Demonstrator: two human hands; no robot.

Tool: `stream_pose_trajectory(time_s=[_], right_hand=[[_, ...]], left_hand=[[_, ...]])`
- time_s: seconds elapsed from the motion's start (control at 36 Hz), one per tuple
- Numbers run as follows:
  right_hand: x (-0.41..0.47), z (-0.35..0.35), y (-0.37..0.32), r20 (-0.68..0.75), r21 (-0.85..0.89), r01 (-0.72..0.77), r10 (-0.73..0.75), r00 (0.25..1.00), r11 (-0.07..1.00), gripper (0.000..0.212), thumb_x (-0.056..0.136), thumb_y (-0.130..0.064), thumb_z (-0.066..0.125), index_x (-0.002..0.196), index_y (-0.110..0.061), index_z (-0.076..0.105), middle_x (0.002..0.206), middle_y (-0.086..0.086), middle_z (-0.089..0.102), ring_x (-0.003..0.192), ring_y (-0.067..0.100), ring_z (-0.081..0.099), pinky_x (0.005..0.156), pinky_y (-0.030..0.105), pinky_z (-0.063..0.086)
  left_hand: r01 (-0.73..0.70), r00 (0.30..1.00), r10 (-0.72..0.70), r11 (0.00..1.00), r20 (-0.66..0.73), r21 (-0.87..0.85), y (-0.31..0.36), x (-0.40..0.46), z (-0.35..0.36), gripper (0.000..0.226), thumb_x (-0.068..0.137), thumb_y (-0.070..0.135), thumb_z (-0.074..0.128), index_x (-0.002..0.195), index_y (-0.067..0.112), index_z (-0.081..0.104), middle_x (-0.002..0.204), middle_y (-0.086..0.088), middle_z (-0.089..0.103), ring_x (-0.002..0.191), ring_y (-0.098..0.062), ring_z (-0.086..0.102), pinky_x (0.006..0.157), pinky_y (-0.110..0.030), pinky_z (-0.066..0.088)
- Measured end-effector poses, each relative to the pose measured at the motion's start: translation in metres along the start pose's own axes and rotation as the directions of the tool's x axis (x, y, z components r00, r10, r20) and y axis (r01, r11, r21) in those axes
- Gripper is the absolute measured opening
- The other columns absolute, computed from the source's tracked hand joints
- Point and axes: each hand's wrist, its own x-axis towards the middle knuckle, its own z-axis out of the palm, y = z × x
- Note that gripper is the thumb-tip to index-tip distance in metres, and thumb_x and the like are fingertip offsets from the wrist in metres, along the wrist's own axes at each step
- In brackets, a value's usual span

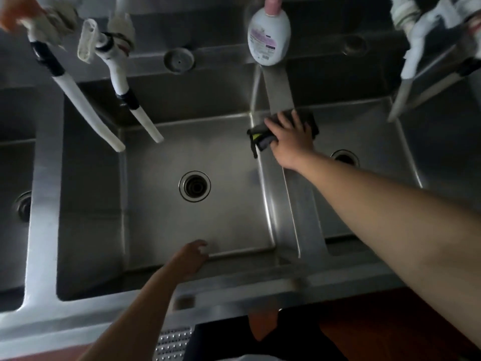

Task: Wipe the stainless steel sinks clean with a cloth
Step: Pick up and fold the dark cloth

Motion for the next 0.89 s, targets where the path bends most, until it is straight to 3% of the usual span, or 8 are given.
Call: stream_pose_trajectory(time_s=[0.11,0.25,0.36,0.5,0.58,0.67,0.81,0.89], right_hand=[[-0.091,0.030,0.018,0.033,-0.038,0.096,-0.095,0.995,0.995,0.057,0.100,-0.035,0.040,0.154,-0.039,0.023,0.167,-0.004,0.006,0.153,0.029,-0.005,0.119,0.052,0.003],[-0.196,0.066,0.044,0.100,-0.036,0.204,-0.199,0.975,0.978,0.060,0.097,-0.038,0.042,0.153,-0.041,0.023,0.167,-0.007,0.006,0.153,0.026,-0.007,0.119,0.051,0.005],[-0.254,0.079,0.061,0.137,0.023,0.250,-0.250,0.958,0.968,0.061,0.095,-0.038,0.045,0.152,-0.043,0.025,0.166,-0.009,0.009,0.153,0.022,-0.007,0.120,0.047,0.005],[-0.289,0.066,0.088,0.215,0.069,0.316,-0.323,0.922,0.946,0.055,0.096,-0.033,0.044,0.149,-0.043,0.033,0.164,-0.013,0.019,0.153,0.012,-0.001,0.120,0.046,0.002],[-0.297,0.042,0.105,0.329,0.096,0.296,-0.311,0.892,0.950,0.054,0.092,-0.031,0.043,0.144,-0.045,0.040,0.162,-0.011,0.025,0.151,0.008,0.010,0.121,0.039,0.006],[-0.302,0.012,0.121,0.434,0.091,0.226,-0.243,0.867,0.970,0.046,0.086,-0.036,0.044,0.128,-0.048,0.055,0.150,0.002,0.047,0.138,0.024,0.042,0.112,0.038,0.032],[-0.312,-0.037,0.157,0.317,0.444,0.044,-0.203,0.926,0.895,0.008,0.089,-0.025,0.060,0.092,-0.023,0.068,0.097,0.008,0.071,0.091,0.026,0.065,0.073,0.031,0.045],[-0.327,-0.069,0.174,0.155,0.756,-0.067,-0.079,0.985,0.651,0.010,0.091,-0.028,0.067,0.091,-0.019,0.071,0.085,0.001,0.076,0.075,0.011,0.070,0.064,0.020,0.051]], left_hand=[[-0.072,0.997,0.071,0.997,-0.032,-0.031,0.032,-0.036,0.006,0.045,0.096,0.013,0.062,0.140,0.011,0.050,0.113,-0.009,0.057,0.091,-0.019,0.056,0.076,-0.024,0.048],[-0.154,0.951,0.183,0.980,-0.248,0.129,0.053,-0.091,0.040,0.051,0.092,0.036,0.065,0.140,0.035,0.050,0.139,-0.012,0.055,0.124,-0.032,0.055,0.105,-0.049,0.043],[-0.217,0.921,0.216,0.976,-0.324,0.034,0.067,-0.123,0.084,0.061,0.079,0.035,0.063,0.139,0.030,0.051,0.123,-0.021,0.061,0.109,-0.042,0.061,0.096,-0.049,0.049],[-0.295,0.869,0.261,0.955,-0.420,-0.018,0.075,-0.147,0.126,0.055,0.088,0.022,0.066,0.139,0.034,0.050,0.130,-0.007,0.055,0.112,-0.027,0.057,0.086,-0.032,0.046],[-0.353,0.852,0.296,0.934,-0.433,-0.057,0.084,-0.156,0.145,0.048,0.090,0.017,0.067,0.135,0.029,0.056,0.130,-0.005,0.057,0.107,-0.020,0.056,0.082,-0.026,0.041],[-0.402,0.874,0.326,0.902,-0.359,-0.159,0.101,-0.170,0.163,0.039,0.092,0.005,0.065,0.127,0.022,0.060,0.129,-0.013,0.058,0.112,-0.027,0.058,0.084,-0.034,0.049],[-0.509,0.844,0.414,0.818,-0.342,-0.267,0.135,-0.203,0.181,0.032,0.092,0.000,0.064,0.117,0.021,0.062,0.123,-0.012,0.063,0.092,-0.010,0.063,0.077,-0.015,0.050],[-0.605,0.782,0.483,0.738,-0.394,-0.297,0.156,-0.230,0.187,0.030,0.090,0.005,0.069,0.113,0.023,0.065,0.115,-0.004,0.069,0.092,-0.005,0.067,0.081,-0.014,0.051]])
